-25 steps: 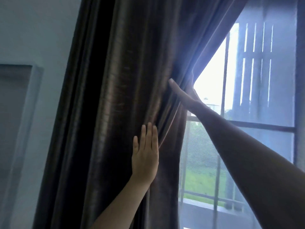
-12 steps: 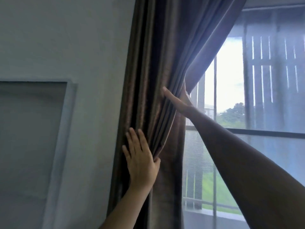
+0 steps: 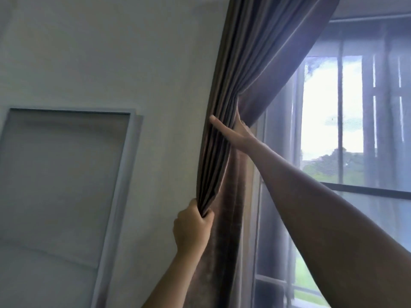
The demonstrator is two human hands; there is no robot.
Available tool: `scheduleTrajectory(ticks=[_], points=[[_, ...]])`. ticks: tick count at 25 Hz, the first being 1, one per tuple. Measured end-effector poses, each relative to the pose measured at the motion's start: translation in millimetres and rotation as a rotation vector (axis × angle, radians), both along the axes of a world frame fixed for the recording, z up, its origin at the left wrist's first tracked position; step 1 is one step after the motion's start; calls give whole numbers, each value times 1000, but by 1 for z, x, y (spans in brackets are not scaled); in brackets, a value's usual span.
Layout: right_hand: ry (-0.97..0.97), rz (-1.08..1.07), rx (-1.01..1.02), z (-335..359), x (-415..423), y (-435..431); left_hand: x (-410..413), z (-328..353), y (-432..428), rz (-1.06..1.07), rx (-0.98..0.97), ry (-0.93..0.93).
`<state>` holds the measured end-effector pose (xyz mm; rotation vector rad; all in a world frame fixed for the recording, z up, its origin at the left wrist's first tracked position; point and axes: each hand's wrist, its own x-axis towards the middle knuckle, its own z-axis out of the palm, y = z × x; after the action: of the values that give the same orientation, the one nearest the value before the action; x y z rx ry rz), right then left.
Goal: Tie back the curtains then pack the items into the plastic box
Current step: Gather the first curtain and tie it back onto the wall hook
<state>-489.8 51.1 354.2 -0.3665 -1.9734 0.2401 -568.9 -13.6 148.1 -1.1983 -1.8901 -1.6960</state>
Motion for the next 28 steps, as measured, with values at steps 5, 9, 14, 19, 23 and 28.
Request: scheduleTrajectory(ticks=[5,9,14,19,23,28], points=[[-126,-5,-108,9,-52,-6,-23,0,-4,0,13,130],[-157,-8,-116,6,-46,-1,-27,-4,-1,2,6,176],[-139,65,-153,-12,-14,6,-14,-7,-8,-40,-63,121],[-222,156,-172,-27,45,0,34,4,-17,-77,-67,28],[-285,101,-224,-33,121,-4,80,23,-19,77,-11,71],[-283,-96,-119,-62,268,-4,202,35,-25,40,140,222]])
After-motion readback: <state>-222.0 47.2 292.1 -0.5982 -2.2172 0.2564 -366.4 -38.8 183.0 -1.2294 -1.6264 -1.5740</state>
